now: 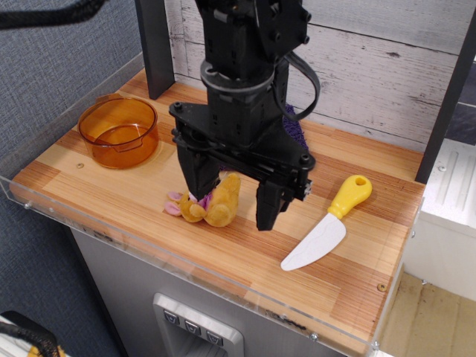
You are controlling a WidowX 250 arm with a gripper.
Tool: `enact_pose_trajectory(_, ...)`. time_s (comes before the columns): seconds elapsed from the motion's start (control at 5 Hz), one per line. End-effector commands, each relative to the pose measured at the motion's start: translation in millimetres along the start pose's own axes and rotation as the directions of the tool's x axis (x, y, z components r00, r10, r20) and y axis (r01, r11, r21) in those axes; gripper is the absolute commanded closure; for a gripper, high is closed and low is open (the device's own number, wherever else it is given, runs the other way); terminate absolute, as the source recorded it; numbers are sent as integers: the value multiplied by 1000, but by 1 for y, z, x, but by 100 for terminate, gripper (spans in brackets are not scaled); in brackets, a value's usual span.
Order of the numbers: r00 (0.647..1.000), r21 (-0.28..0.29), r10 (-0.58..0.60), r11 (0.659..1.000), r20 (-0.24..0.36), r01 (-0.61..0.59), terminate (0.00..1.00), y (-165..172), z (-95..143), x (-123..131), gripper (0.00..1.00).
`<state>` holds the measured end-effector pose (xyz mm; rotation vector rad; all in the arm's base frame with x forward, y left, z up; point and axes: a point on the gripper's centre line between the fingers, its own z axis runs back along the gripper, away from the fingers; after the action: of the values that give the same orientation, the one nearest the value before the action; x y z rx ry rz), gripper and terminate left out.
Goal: Place the knife on the purple cloth.
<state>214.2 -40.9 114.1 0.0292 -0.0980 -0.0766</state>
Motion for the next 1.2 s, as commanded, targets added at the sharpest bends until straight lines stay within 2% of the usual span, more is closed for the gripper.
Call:
enact_pose_trajectory(0.0,1000,0,0,1000,0,0,0,0,0,0,0)
enact_pose_trajectory(0.2,999,-6,21,1000,30,-21,0,-7,11,11,0)
enact_pose_trajectory(0.6,989,-35,136,990,61,-134,0,9,20,44,0)
enact_pose_trajectory(1.0,998,-13,-39,999,44,39,0,8,-1,92,0)
